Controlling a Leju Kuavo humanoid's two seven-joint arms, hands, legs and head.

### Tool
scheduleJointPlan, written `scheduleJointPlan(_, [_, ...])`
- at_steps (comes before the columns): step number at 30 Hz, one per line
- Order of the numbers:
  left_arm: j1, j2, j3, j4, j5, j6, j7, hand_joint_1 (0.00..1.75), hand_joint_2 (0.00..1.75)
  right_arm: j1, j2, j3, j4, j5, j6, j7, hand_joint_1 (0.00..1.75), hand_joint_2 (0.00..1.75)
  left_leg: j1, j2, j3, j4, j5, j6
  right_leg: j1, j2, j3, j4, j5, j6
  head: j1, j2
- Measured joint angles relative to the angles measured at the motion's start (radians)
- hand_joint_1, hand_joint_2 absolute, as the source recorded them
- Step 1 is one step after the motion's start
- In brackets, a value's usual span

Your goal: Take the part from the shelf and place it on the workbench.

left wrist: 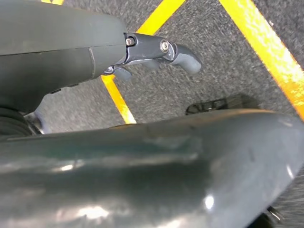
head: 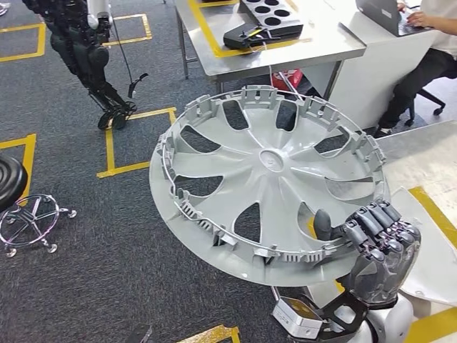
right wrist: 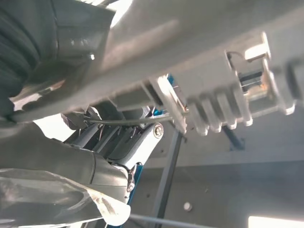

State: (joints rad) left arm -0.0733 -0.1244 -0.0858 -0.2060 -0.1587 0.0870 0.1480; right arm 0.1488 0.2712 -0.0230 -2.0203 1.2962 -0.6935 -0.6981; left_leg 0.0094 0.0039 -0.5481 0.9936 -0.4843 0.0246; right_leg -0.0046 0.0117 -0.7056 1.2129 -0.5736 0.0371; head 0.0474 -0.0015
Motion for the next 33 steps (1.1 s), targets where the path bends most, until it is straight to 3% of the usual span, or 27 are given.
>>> scheduleJointPlan(3, [0.002, 0.000, 0.000, 0.000, -0.001, -0.001, 0.000, 0.00, 0.00, 0.001, 0.000, -0.001, 0.000, -0.001, 0.000, 0.001, 1.75, 1.75, 0.000, 0.017, 0.000, 0.000, -0.001, 0.000, -0.002, -0.003, -0.020, 0.043, -0.010, 0.003, 0.001, 0.000])
scheduleJointPlan(5, [0.001, 0.000, -0.001, 0.000, -0.003, -0.003, 0.000, 0.00, 0.00, 0.004, 0.000, -0.004, 0.001, -0.002, 0.000, 0.002, 1.75, 1.75, -0.001, 0.055, 0.005, 0.001, -0.007, -0.005, -0.004, -0.041, 0.037, -0.053, 0.041, 0.007, 0.001, 0.000])
scheduleJointPlan(7, [0.000, 0.000, -0.001, 0.000, -0.005, -0.005, 0.000, 0.00, 0.00, 0.004, 0.000, -0.007, 0.000, -0.003, 0.000, 0.002, 1.75, 1.75, -0.007, 0.086, 0.011, 0.003, -0.013, -0.015, -0.001, -0.087, 0.120, -0.196, 0.095, 0.000, 0.000, 0.000])
scheduleJointPlan(8, [-0.001, 0.000, -0.001, 0.000, -0.005, -0.005, 0.000, 0.00, 0.00, 0.004, 0.000, -0.008, 0.000, -0.003, 0.000, 0.002, 1.75, 1.75, -0.010, 0.094, 0.013, 0.004, -0.015, -0.019, 0.002, -0.094, 0.128, -0.210, 0.094, -0.004, 0.000, 0.000])
scheduleJointPlan(10, [-0.002, 0.000, -0.002, 0.000, -0.005, -0.006, 0.000, 0.00, 0.00, 0.006, 0.000, -0.010, 0.000, -0.004, 0.000, 0.002, 1.75, 1.75, -0.011, 0.110, 0.018, 0.005, -0.018, -0.026, 0.004, -0.072, 0.129, -0.210, 0.095, -0.017, 0.000, 0.000])
scheduleJointPlan(11, [-0.003, 0.000, -0.002, 0.000, -0.005, -0.006, 0.000, 0.00, 0.00, 0.006, 0.000, -0.011, -0.001, -0.004, 0.000, 0.002, 1.75, 1.75, -0.009, 0.101, 0.018, 0.010, -0.026, -0.032, 0.002, -0.061, 0.129, -0.211, 0.097, -0.022, -0.001, 0.000])
scheduleJointPlan(13, [-0.004, -0.001, -0.002, 0.000, -0.005, -0.007, 0.000, 0.00, 0.00, 0.006, 0.002, -0.010, -0.002, -0.004, 0.000, 0.003, 1.75, 1.75, -0.003, 0.054, -0.007, 0.074, -0.069, -0.041, -0.002, -0.037, 0.131, -0.214, 0.100, -0.036, -0.004, 0.000])
scheduleJointPlan(15, [-0.001, 0.000, -0.002, 0.000, -0.004, -0.007, 0.000, 0.00, 0.00, 0.006, 0.004, -0.010, -0.002, -0.004, 0.000, 0.003, 1.75, 1.75, -0.001, 0.013, -0.072, 0.214, -0.134, -0.043, -0.002, -0.011, 0.131, -0.215, 0.101, -0.044, -0.006, 0.000])
scheduleJointPlan(16, [0.001, 0.000, -0.002, 0.000, -0.004, -0.008, 0.000, 0.00, 0.00, 0.007, 0.005, -0.010, -0.002, -0.004, 0.000, 0.003, 1.75, 1.75, -0.001, 0.007, -0.104, 0.278, -0.153, -0.043, 0.000, 0.004, 0.131, -0.214, 0.101, -0.046, -0.007, 0.000])
scheduleJointPlan(17, [0.003, 0.000, -0.003, 0.000, -0.004, -0.008, 0.000, 0.00, 0.00, 0.008, 0.006, -0.010, -0.001, -0.004, 0.000, 0.003, 1.75, 1.75, -0.001, 0.006, -0.124, 0.310, -0.153, -0.041, 0.001, 0.020, 0.132, -0.214, 0.102, -0.047, -0.006, 0.000])
scheduleJointPlan(18, [0.004, 0.000, -0.003, 0.000, -0.003, -0.008, 0.000, 0.00, 0.00, 0.008, 0.006, -0.010, -0.001, -0.004, 0.000, 0.003, 1.75, 1.75, -0.001, 0.004, -0.125, 0.300, -0.131, -0.039, 0.002, 0.036, 0.133, -0.213, 0.101, -0.047, -0.006, 0.000])
scheduleJointPlan(19, [0.004, 0.001, -0.003, 0.000, -0.003, -0.008, 0.000, 0.00, 0.00, 0.009, 0.006, -0.010, -0.001, -0.004, 0.000, 0.003, 1.75, 1.75, -0.001, -0.002, -0.107, 0.251, -0.093, -0.035, 0.002, 0.051, 0.134, -0.212, 0.101, -0.047, -0.006, 0.000])
scheduleJointPlan(21, [0.003, 0.002, -0.003, 0.000, -0.003, -0.008, 0.000, 0.00, 0.00, 0.008, 0.006, -0.010, -0.002, -0.004, 0.000, 0.003, 1.75, 1.75, 0.002, -0.042, -0.050, 0.110, -0.020, -0.028, 0.002, 0.078, 0.133, -0.208, 0.100, -0.044, -0.006, 0.000])
scheduleJointPlan(23, [0.002, 0.002, -0.003, 0.000, -0.003, -0.007, 0.000, 0.00, 0.00, 0.007, 0.007, -0.010, -0.002, -0.003, 0.000, 0.003, 1.75, 1.75, 0.004, -0.077, -0.020, 0.032, 0.002, -0.025, 0.000, 0.102, 0.124, -0.204, 0.102, -0.034, -0.006, 0.000])
scheduleJointPlan(25, [0.000, 0.001, -0.004, 0.000, -0.003, -0.007, 0.000, 0.00, 0.00, 0.008, 0.007, -0.010, -0.002, -0.003, 0.000, 0.003, 1.75, 1.75, 0.003, -0.071, -0.018, 0.022, -0.001, -0.021, -0.005, 0.122, 0.113, -0.204, 0.106, -0.021, -0.006, 0.000])
scheduleJointPlan(26, [-0.001, 0.001, -0.004, 0.000, -0.003, -0.008, 0.001, 0.00, 0.00, 0.010, 0.008, -0.011, -0.002, -0.004, 0.000, 0.003, 1.75, 1.75, 0.003, -0.060, -0.018, 0.019, 0.002, -0.016, -0.005, 0.118, 0.107, -0.202, 0.105, -0.015, -0.006, 0.000])
scheduleJointPlan(28, [-0.004, 0.000, -0.005, 0.000, -0.003, -0.008, 0.001, 0.00, 0.00, 0.010, 0.008, -0.012, -0.003, -0.003, 0.000, 0.002, 1.75, 1.75, 0.006, -0.035, -0.017, 0.010, 0.008, -0.004, -0.002, 0.071, 0.079, -0.157, 0.076, -0.007, 0.001, 0.000])
scheduleJointPlan(30, [-0.002, -0.001, -0.006, 0.000, -0.004, -0.009, 0.001, 0.00, 0.00, 0.008, 0.008, -0.012, -0.003, -0.003, 0.000, 0.001, 1.75, 1.75, 0.006, -0.008, -0.017, 0.008, 0.009, 0.001, -0.002, 0.012, 0.020, -0.032, 0.012, -0.001, 0.008, 0.000])
scheduleJointPlan(32, [0.002, -0.001, -0.006, 0.000, -0.005, -0.009, 0.001, 0.00, 0.00, 0.008, 0.008, -0.011, -0.003, -0.003, 0.000, 0.000, 1.75, 1.75, 0.005, 0.022, -0.017, 0.008, 0.008, 0.001, -0.005, -0.004, -0.033, 0.078, -0.025, 0.006, 0.008, 0.000])
scheduleJointPlan(33, [0.002, -0.001, -0.006, 0.000, -0.005, -0.009, 0.001, 0.00, 0.00, 0.009, 0.008, -0.012, -0.003, -0.002, 0.000, 0.000, 1.75, 1.75, 0.005, 0.036, -0.017, 0.008, 0.007, 0.001, -0.007, -0.008, -0.033, 0.082, -0.015, 0.008, 0.008, 0.000])
